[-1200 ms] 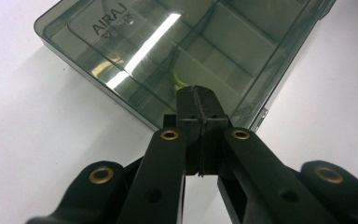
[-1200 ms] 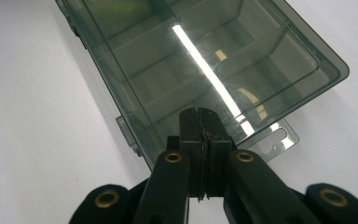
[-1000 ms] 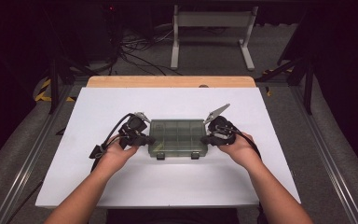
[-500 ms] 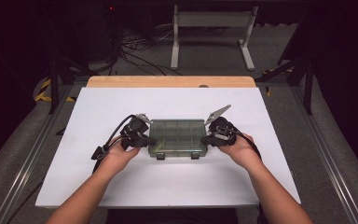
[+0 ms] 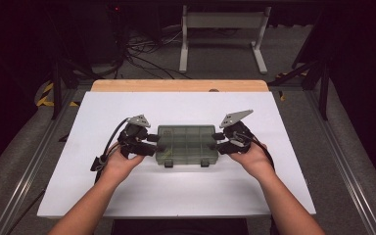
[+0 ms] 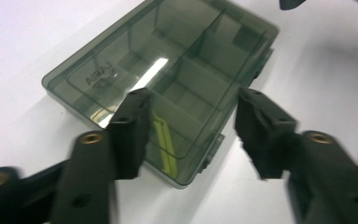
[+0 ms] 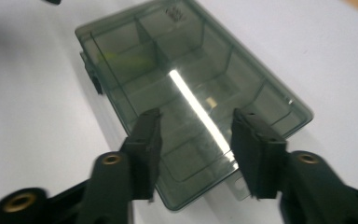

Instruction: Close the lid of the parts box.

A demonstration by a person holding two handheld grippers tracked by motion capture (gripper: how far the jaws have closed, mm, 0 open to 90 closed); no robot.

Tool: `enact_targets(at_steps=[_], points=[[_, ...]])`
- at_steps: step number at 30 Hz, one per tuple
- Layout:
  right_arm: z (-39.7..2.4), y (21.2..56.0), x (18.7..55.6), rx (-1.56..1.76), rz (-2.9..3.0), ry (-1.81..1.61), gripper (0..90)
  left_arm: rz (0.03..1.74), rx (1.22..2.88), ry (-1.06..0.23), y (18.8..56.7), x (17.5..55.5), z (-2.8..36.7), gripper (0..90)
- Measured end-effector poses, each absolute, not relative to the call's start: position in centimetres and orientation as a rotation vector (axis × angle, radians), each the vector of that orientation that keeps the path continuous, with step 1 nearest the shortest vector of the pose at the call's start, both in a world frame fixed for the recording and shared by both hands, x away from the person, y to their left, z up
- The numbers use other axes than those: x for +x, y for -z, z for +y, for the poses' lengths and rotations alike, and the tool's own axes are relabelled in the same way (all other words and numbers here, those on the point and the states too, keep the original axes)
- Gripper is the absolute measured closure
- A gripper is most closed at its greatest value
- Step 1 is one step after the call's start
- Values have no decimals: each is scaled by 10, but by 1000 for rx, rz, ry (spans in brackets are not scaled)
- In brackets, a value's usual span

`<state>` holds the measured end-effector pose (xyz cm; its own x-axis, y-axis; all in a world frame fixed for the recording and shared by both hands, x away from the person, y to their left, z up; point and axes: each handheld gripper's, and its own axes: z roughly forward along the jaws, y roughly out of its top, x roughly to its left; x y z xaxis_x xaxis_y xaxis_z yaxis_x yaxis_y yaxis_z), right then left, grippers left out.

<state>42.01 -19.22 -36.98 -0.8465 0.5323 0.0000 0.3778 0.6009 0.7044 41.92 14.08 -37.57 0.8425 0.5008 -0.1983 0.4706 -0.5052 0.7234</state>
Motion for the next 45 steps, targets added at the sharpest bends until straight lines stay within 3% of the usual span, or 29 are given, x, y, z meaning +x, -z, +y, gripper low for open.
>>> enact_targets(at_steps=[3,7,14,25,32,45], points=[[-195,366,416,738,2570,-1130,465,686,2145,-57,373,414,146,371],[-202,360,405,697,2486,-1227,348,673,2078,-56,370,408,156,193],[-212,353,389,642,2370,-1323,187,646,1995,-106,369,396,170,40],[-225,356,370,607,2253,-1402,58,620,1896,-233,373,375,192,5],[-239,363,360,594,2174,-1462,36,600,1831,-308,384,361,206,4],[-252,379,348,578,2119,-1502,9,610,1731,-331,401,345,230,4]])
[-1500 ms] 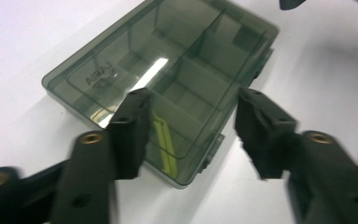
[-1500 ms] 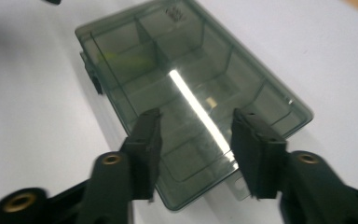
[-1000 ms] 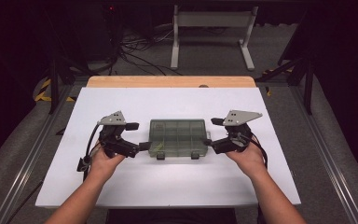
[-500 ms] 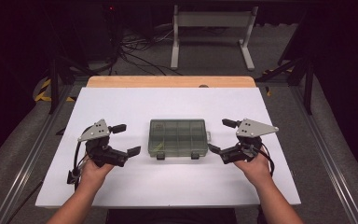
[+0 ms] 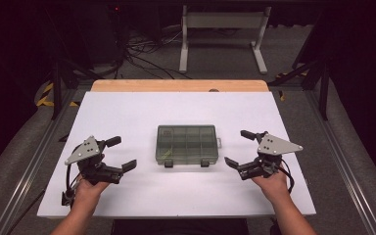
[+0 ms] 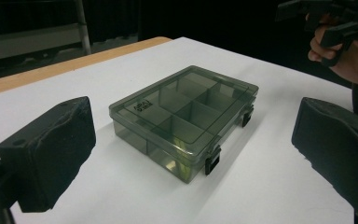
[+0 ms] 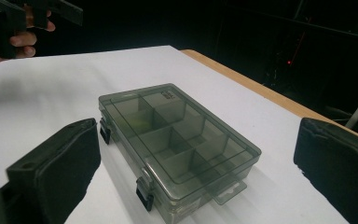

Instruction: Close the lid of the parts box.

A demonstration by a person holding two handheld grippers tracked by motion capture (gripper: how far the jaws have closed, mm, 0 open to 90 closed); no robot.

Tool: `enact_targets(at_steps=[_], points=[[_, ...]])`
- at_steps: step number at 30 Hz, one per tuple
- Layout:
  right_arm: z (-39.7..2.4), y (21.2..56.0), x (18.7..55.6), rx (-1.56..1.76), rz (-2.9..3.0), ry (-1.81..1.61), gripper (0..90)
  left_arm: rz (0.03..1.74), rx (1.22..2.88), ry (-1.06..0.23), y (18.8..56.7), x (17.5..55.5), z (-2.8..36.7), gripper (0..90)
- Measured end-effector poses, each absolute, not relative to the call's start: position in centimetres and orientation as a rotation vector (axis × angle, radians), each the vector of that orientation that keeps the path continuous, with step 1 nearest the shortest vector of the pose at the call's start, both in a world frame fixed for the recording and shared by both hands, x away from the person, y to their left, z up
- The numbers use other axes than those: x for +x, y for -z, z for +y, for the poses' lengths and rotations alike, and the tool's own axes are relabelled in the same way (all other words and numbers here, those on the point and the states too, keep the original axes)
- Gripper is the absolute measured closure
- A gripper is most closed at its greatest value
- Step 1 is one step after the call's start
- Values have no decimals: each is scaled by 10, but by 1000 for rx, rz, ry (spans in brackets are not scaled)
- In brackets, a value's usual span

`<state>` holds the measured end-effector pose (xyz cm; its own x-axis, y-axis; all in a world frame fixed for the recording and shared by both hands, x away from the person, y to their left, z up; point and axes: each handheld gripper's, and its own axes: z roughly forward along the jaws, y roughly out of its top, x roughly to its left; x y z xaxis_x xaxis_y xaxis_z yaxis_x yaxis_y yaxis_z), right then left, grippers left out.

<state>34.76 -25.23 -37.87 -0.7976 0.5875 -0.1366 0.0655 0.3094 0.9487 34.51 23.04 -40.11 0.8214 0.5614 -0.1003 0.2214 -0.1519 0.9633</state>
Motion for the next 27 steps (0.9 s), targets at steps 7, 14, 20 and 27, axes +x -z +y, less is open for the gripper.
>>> enact_targets(at_steps=[7,14,20,27], points=[[-259,390,342,555,2096,-1521,3,628,1696,-346,414,338,242,4],[-264,398,337,557,2063,-1530,3,617,1679,-381,422,332,251,4],[-270,404,334,580,2039,-1549,3,631,1669,-388,430,328,257,4],[-278,412,334,607,2014,-1569,3,629,1671,-419,439,326,260,4]])
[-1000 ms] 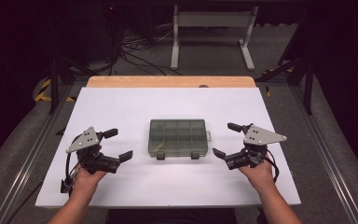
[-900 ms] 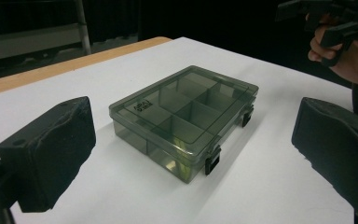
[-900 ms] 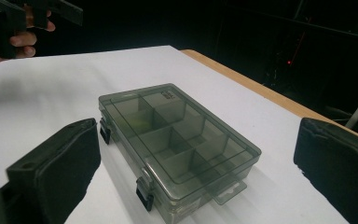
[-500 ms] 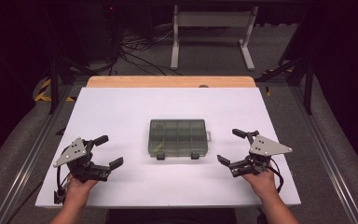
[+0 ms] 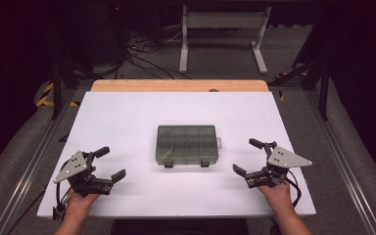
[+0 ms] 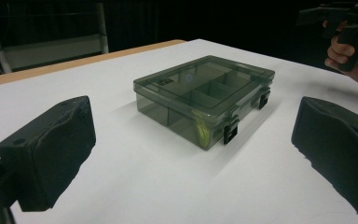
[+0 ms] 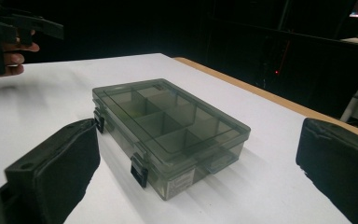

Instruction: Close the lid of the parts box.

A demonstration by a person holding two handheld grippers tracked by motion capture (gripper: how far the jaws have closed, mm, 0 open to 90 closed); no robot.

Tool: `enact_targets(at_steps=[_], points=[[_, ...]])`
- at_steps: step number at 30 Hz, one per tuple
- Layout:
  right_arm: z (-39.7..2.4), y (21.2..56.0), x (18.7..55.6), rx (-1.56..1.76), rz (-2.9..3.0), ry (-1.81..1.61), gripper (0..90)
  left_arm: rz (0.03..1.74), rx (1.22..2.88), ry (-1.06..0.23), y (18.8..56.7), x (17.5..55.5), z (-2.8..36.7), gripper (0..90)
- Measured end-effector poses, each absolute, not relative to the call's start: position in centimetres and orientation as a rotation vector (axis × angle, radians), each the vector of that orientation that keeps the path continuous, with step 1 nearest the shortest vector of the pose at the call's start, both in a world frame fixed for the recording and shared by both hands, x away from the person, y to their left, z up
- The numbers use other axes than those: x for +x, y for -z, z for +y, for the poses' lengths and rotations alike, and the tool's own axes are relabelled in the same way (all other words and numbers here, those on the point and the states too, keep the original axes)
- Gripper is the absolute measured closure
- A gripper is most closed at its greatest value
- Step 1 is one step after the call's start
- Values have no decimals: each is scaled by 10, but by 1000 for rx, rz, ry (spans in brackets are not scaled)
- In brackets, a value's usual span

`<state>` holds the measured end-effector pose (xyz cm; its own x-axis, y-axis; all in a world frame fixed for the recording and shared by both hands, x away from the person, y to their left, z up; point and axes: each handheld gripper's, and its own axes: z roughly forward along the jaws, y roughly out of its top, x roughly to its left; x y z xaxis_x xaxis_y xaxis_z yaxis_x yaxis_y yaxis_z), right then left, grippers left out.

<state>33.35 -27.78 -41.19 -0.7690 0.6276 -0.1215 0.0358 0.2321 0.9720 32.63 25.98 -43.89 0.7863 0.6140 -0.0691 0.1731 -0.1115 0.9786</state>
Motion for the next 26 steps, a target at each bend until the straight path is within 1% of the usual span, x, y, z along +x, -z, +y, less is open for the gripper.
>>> enact_targets(at_steps=[4,11,19,26], points=[[-279,416,333,563,2004,-1524,3,637,1650,-404,444,329,260,4],[-276,422,336,583,2025,-1514,3,659,1661,-425,448,335,265,1],[-275,426,339,617,2041,-1520,3,644,1674,-469,449,336,265,2],[-275,427,340,640,2038,-1525,3,645,1678,-463,449,334,263,3]])
